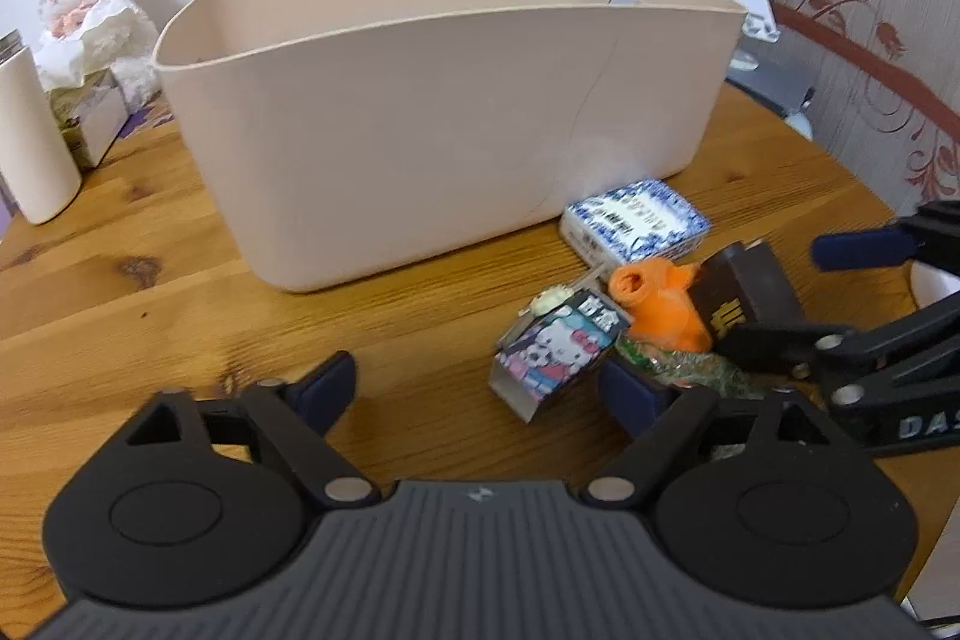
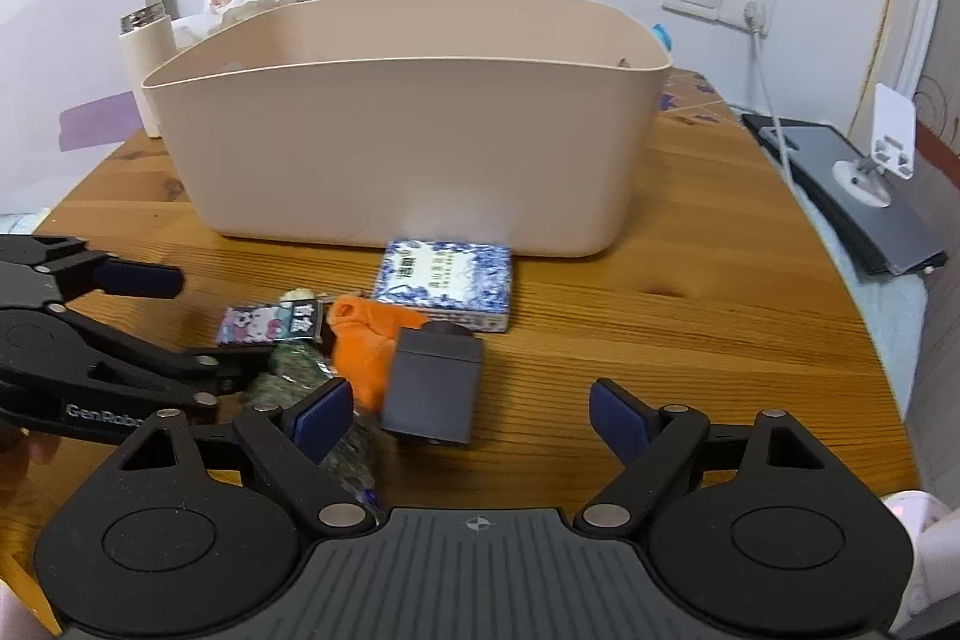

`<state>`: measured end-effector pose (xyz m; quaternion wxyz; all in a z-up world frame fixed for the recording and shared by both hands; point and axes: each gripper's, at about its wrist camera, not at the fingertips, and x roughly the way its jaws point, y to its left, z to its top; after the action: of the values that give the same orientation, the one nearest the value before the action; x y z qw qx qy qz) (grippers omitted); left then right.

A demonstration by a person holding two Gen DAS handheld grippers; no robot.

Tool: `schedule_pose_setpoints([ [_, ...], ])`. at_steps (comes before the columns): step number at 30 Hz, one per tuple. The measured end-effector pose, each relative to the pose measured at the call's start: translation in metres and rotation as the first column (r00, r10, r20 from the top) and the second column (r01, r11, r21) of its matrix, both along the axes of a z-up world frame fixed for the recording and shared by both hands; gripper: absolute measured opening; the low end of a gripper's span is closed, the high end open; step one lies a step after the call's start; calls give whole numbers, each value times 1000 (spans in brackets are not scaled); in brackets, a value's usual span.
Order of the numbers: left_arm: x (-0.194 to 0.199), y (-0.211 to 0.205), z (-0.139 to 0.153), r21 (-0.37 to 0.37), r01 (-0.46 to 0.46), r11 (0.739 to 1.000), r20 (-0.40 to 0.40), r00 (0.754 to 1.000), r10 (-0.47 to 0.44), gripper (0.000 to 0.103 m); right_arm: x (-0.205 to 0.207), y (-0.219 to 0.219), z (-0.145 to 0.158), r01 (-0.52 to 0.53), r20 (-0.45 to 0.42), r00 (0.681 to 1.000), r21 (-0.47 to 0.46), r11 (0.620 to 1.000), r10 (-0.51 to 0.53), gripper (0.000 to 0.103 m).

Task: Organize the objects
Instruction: 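Grasp the Hello Kitty box with left tool while right tool grasps black box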

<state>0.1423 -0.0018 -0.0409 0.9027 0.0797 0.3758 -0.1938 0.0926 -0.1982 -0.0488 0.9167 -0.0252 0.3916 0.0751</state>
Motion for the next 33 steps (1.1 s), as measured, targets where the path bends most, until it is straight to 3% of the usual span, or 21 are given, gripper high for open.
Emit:
schedule_pose_setpoints([
  [4,1,-4,-3,4,36,999,-12,999,-36,52,6,5,-8,8,-18,1000,-17,1000,-8,71],
  [7,0,-8,-4,3,72,997,0,997,-72,40,9,2,-12,9,-40,999,3,1000,-9,56],
  [9,-1,-10,-4,9,90,996,5,996,-90,41,8,0,-13,8,-44,999,12,1000,-7,43],
  [12,2,-12,-3,13,97,995,13,995,-97,60,5,-2,-12,12,-46,999,10,1000,-12,32],
  [17,5,-17,-2,5,127,992,37,991,-127,61,-2,-8,-12,29,-44,999,-2,1000,-29,29],
  [19,6,-19,-4,5,134,991,25,991,-134,49,-3,-10,-11,40,-44,998,-7,999,-40,29],
  [23,2,-21,-6,2,136,991,24,990,-136,36,-4,-13,-12,47,-42,998,-2,999,-47,29],
  [25,-1,-21,-5,2,141,990,26,990,-141,25,-4,-12,-12,48,-39,998,-7,999,-48,29],
  [33,-17,-13,-2,17,142,990,33,989,-142,24,-10,-10,-13,52,-29,998,7,999,-52,29],
])
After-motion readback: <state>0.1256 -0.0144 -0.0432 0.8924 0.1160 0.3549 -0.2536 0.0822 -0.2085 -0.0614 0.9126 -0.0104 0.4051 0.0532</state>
